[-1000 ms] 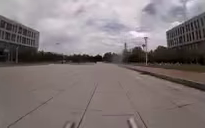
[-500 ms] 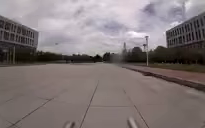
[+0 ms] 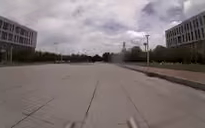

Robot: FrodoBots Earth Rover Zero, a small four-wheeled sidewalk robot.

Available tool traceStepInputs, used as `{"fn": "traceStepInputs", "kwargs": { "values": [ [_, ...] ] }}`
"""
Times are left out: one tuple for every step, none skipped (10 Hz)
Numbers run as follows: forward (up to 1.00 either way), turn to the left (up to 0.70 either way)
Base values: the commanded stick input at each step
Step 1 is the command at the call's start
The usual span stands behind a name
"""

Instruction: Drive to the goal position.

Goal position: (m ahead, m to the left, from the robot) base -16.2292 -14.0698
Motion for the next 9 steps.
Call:
{"fn": "traceStepInputs", "kwargs": {
  "values": [
    [1.00, 0.01],
    [1.00, 0.01],
    [1.00, 0.01],
    [1.00, 0.01],
    [1.00, 0.01],
    [1.00, 0.01],
    [1.00, 0.01],
    [1.00, 0.01],
    [1.00, 0.01]
  ]
}}
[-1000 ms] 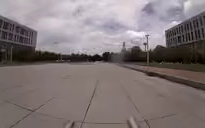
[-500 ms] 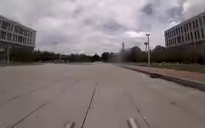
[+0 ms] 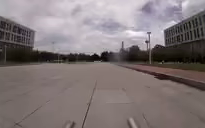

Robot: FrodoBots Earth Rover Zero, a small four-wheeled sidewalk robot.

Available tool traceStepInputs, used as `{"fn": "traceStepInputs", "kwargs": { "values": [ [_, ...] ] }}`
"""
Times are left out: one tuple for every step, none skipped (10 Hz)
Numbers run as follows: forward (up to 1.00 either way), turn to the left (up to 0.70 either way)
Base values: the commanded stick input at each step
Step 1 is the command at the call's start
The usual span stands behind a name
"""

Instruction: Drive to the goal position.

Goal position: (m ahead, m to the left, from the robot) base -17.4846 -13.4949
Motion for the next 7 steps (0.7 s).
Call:
{"fn": "traceStepInputs", "kwargs": {
  "values": [
    [0.00, 0.00],
    [0.00, 0.00],
    [0.00, 0.00],
    [0.00, 0.00],
    [0.00, 0.00],
    [0.00, 0.00],
    [0.00, 0.00]
  ]
}}
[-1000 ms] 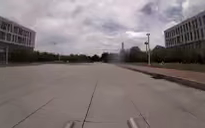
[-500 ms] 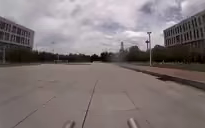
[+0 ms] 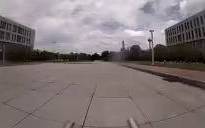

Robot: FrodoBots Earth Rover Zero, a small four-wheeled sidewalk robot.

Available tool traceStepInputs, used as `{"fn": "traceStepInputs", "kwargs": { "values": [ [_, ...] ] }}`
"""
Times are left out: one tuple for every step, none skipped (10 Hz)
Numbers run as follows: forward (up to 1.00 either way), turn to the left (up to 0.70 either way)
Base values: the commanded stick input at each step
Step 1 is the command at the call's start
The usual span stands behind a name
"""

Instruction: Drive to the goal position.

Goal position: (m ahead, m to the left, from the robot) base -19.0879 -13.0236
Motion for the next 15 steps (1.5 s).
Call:
{"fn": "traceStepInputs", "kwargs": {
  "values": [
    [0.00, 0.00],
    [0.00, 0.00],
    [-0.72, 0.01],
    [-0.99, 0.01],
    [-1.00, 0.01],
    [-1.00, 0.01],
    [-1.00, 0.01],
    [-1.00, 0.01],
    [-1.00, 0.01],
    [-0.99, 0.01],
    [-0.99, 0.01],
    [-0.99, 0.01],
    [-0.99, 0.01],
    [-0.99, 0.01],
    [-0.99, 0.01]
  ]
}}
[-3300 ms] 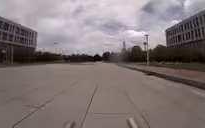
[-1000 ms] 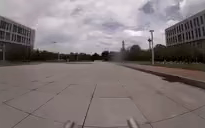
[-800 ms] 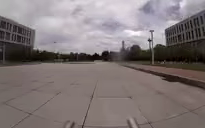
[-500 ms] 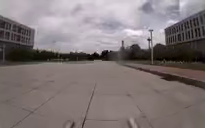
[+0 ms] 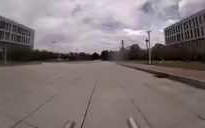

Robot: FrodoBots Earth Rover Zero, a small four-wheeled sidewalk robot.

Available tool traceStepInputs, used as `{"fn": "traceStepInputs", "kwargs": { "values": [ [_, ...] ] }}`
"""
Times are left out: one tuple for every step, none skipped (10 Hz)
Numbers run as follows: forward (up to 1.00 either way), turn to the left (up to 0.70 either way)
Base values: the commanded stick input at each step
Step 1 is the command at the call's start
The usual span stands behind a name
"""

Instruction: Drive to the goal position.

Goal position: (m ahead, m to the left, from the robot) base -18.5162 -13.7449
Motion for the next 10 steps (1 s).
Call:
{"fn": "traceStepInputs", "kwargs": {
  "values": [
    [-0.99, 0.01],
    [-0.99, 0.01],
    [-0.98, 0.01],
    [-0.97, 0.01],
    [-0.97, 0.01],
    [-0.97, 0.01],
    [-0.97, 0.01],
    [-0.97, 0.01],
    [-0.94, 0.01],
    [-0.91, 0.01]
  ]
}}
